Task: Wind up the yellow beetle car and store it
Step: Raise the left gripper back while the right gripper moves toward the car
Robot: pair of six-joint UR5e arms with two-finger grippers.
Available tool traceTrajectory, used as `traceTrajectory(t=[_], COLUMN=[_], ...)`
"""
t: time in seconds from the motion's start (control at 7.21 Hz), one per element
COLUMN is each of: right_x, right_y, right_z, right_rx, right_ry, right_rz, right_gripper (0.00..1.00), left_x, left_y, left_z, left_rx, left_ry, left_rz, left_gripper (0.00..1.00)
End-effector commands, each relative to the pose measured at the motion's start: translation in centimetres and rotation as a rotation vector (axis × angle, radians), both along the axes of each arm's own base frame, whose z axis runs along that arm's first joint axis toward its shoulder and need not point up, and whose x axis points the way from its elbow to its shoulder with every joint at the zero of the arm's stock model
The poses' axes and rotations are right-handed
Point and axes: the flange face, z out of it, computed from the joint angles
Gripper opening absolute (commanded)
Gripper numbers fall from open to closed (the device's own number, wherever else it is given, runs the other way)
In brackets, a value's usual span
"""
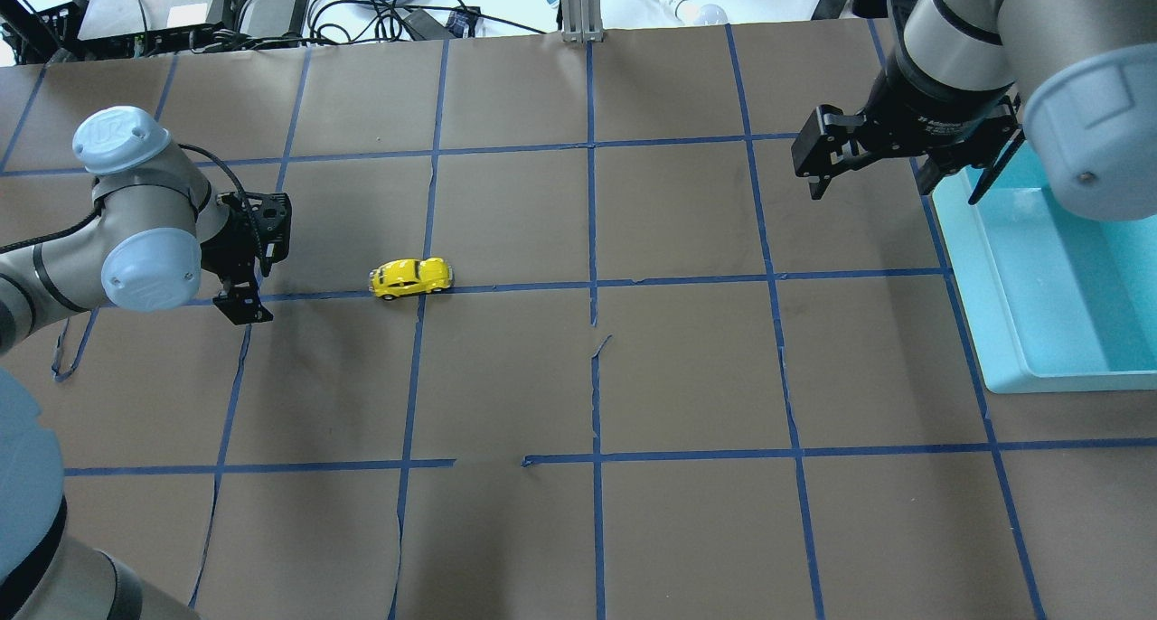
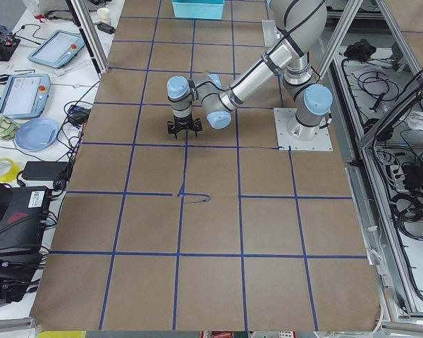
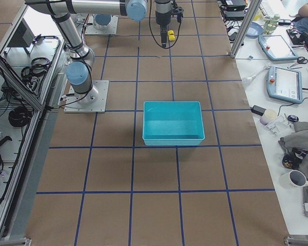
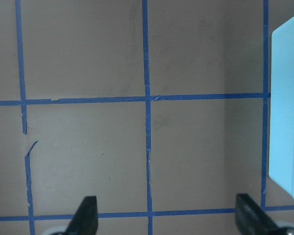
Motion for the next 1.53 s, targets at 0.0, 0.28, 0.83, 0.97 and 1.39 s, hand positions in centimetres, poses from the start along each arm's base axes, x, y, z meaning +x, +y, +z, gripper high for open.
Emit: traceTrajectory(t=[0.0, 0.28, 0.83, 0.97, 1.39], right_x=[0.1, -0.2, -1.4, -2.0, -2.1], right_y=[0.0, -0.4, -1.7, -2.4, -7.2], right_z=[0.0, -0.1, -2.0, -2.3, -6.5], right_rx=[-0.001, -0.01, 0.041, 0.036, -0.014], right_ry=[0.0, 0.0, 0.005, -0.008, 0.041], right_rz=[0.0, -0.004, -0.004, 0.001, 0.538], right_gripper=[1.0, 1.0, 1.0, 1.0, 1.0], left_x=[0.0, -0.6, -8.3, -12.6, -16.7], left_y=[0.0, 0.0, -1.0, -1.4, -0.9], left_z=[0.2, 0.8, 9.3, 13.3, 27.2], left_rx=[-0.005, -0.013, -0.171, -0.155, -0.04], left_ry=[-0.002, -0.005, -0.004, 0.006, 0.006], left_rz=[0.001, 0.009, 0.537, 0.641, 1.047], left_gripper=[1.0, 1.0, 1.0, 1.0, 1.0])
